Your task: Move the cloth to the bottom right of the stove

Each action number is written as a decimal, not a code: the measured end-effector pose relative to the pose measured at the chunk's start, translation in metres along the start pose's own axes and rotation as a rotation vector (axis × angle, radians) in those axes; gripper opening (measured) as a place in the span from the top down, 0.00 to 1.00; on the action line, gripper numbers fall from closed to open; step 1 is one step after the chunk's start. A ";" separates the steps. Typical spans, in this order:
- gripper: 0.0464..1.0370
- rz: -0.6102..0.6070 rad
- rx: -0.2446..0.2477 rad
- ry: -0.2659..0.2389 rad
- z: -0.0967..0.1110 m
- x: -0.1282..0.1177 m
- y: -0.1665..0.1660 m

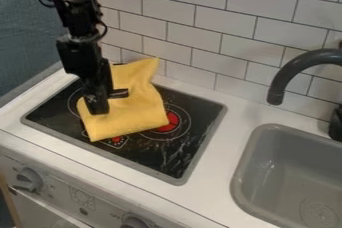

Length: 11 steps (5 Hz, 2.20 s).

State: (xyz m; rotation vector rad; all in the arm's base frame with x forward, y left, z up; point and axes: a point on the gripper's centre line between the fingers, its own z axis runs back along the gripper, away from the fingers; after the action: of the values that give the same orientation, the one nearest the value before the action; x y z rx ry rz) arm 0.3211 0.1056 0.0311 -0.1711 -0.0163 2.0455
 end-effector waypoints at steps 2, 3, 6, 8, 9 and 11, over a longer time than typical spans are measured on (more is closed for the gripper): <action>0.04 0.090 -0.020 -0.011 -0.028 -0.011 0.000; 0.04 0.091 -0.038 -0.008 -0.032 -0.024 -0.008; 0.04 0.064 -0.046 0.044 -0.040 -0.078 -0.004; 0.04 0.030 0.003 0.053 -0.044 -0.097 0.038; 0.04 0.009 0.026 0.036 -0.044 -0.100 0.057; 0.04 0.022 0.086 0.015 -0.040 -0.091 0.091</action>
State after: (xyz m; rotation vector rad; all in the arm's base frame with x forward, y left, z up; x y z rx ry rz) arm 0.2871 -0.0200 -0.0061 -0.1330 0.0829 2.0628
